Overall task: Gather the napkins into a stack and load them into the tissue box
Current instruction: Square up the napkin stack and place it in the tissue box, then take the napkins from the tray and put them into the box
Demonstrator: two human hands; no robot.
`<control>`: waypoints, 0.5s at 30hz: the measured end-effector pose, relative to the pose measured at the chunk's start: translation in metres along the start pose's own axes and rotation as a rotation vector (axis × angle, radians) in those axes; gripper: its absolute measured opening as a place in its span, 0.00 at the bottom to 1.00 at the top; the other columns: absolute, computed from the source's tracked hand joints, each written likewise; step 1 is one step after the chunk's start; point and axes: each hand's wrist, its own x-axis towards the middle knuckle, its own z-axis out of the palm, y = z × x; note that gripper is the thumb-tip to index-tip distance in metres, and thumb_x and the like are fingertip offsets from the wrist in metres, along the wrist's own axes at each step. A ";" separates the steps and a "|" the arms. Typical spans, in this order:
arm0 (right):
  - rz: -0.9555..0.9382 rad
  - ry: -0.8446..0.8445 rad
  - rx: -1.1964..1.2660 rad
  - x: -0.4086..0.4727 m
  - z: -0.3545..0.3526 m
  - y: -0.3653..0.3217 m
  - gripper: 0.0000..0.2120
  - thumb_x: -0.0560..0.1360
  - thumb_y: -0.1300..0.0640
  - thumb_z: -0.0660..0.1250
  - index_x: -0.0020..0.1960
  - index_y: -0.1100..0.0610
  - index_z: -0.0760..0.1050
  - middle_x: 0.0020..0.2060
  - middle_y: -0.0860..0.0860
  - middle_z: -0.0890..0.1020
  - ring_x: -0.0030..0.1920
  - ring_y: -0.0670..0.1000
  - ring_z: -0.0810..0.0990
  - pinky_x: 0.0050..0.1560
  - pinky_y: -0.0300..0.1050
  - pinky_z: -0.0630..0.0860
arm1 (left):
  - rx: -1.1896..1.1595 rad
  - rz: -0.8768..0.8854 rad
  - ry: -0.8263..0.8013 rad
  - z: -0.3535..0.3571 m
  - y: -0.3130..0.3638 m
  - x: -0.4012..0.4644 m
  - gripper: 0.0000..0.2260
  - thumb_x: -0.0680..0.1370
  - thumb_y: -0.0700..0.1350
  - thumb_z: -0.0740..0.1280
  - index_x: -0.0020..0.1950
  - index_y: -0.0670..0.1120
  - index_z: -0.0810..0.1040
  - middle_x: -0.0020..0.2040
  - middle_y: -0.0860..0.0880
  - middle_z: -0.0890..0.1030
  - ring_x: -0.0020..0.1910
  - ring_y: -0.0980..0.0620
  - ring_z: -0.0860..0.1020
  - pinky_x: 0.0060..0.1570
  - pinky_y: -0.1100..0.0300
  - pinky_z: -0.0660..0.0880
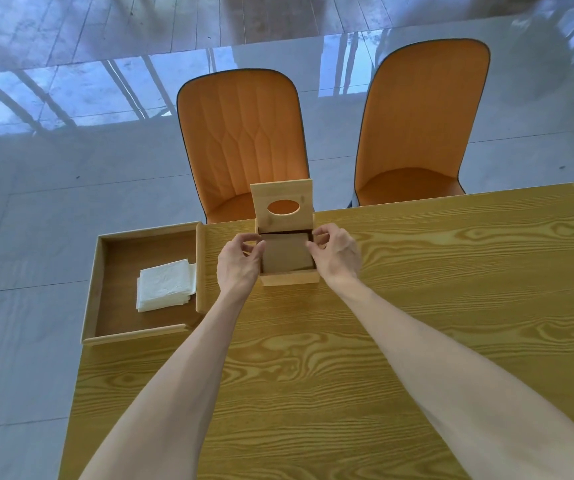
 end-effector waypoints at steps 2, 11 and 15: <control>0.033 0.007 0.014 0.001 0.002 0.000 0.13 0.76 0.50 0.72 0.57 0.54 0.77 0.50 0.52 0.83 0.50 0.52 0.82 0.42 0.42 0.75 | -0.015 -0.016 0.016 0.000 0.001 -0.001 0.13 0.78 0.54 0.68 0.60 0.50 0.78 0.48 0.51 0.80 0.47 0.52 0.79 0.43 0.56 0.75; -0.138 0.105 0.109 -0.029 0.001 -0.021 0.11 0.78 0.48 0.68 0.57 0.51 0.77 0.47 0.47 0.80 0.43 0.45 0.78 0.41 0.38 0.71 | -0.062 -0.013 0.076 -0.041 -0.025 -0.011 0.14 0.79 0.54 0.66 0.60 0.47 0.78 0.50 0.52 0.79 0.49 0.54 0.77 0.39 0.64 0.74; -0.269 0.021 0.187 -0.061 0.029 -0.058 0.10 0.78 0.49 0.68 0.57 0.52 0.78 0.46 0.48 0.81 0.41 0.43 0.77 0.40 0.30 0.71 | -0.047 -0.078 0.219 -0.095 -0.062 -0.022 0.13 0.79 0.55 0.66 0.58 0.49 0.79 0.49 0.53 0.81 0.48 0.56 0.79 0.44 0.57 0.79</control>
